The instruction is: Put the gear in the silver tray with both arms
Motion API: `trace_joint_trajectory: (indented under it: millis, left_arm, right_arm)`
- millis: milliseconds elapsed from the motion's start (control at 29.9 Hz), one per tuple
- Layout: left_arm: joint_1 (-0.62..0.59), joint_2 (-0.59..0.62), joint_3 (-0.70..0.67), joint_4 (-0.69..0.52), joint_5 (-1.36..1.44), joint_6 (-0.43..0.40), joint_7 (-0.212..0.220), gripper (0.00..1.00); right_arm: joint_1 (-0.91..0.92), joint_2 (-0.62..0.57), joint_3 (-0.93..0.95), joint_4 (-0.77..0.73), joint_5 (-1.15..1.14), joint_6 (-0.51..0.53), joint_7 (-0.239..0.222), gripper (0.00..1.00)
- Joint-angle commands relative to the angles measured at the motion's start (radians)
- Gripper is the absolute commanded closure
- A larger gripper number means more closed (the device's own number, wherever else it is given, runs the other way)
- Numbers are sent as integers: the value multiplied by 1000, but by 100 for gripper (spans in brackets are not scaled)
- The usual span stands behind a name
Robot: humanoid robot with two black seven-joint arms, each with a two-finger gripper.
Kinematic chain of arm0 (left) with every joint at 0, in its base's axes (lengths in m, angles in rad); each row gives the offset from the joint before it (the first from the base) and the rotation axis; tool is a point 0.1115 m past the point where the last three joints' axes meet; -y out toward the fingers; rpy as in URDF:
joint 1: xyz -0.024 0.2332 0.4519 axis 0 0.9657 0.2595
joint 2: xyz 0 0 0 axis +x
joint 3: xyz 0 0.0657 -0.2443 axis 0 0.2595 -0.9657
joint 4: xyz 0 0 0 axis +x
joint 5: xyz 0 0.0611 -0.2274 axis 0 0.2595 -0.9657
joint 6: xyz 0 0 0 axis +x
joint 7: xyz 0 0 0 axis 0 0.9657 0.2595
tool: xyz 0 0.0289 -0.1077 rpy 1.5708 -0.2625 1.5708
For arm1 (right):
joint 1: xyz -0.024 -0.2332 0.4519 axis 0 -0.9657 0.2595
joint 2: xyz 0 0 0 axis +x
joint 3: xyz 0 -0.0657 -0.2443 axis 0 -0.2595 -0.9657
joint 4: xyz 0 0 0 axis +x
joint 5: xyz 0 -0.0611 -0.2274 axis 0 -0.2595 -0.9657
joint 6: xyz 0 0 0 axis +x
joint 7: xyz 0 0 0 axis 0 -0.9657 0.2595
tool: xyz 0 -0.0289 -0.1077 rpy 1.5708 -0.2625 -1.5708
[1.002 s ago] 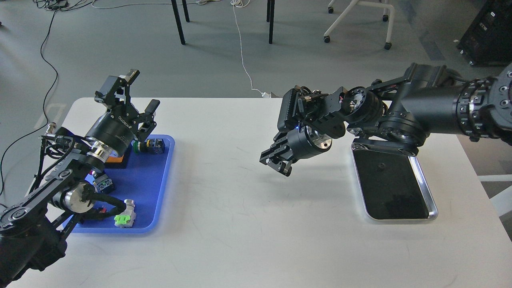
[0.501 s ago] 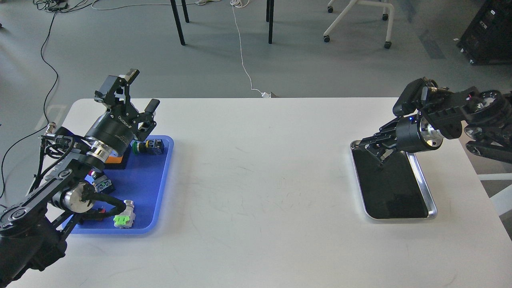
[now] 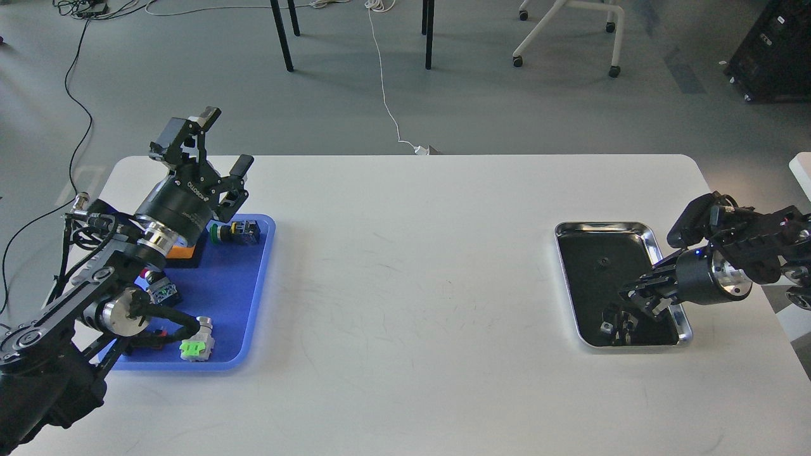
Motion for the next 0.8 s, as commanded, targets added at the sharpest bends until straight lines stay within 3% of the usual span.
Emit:
trace_joint_trajectory:
  millis: [0,33,200,234,434,568,768]
  left_arm:
    - [0,-1,0,0,0,0,0,2]
    - [0,-1,0,0,0,0,0,2]
    - [0,2,2,0,0,0,0,2]
    - [0,2,2,0,0,0,0,2]
    - [0,2,2,0,0,0,0,2]
    - [0,2,3,0,0,0,0,2]
    - [0,-2,2,0,0,0,0,2]
  right_arm:
    - [-7,-2,1,-1,-4,0,0,77]
    - [-8,-2,1,-1,-4,-2,0,73]
    - [-8,-2,7,0,-1,-8,0,25]
    - [-7,-2,9,2,-1,-9,0,20]
    - [7,-8,88,3,16,-11,0,8]
    - [5,-21,220,2,74,-8,0,6]
    - [-34,-10,377,-3,405,1,0,5]
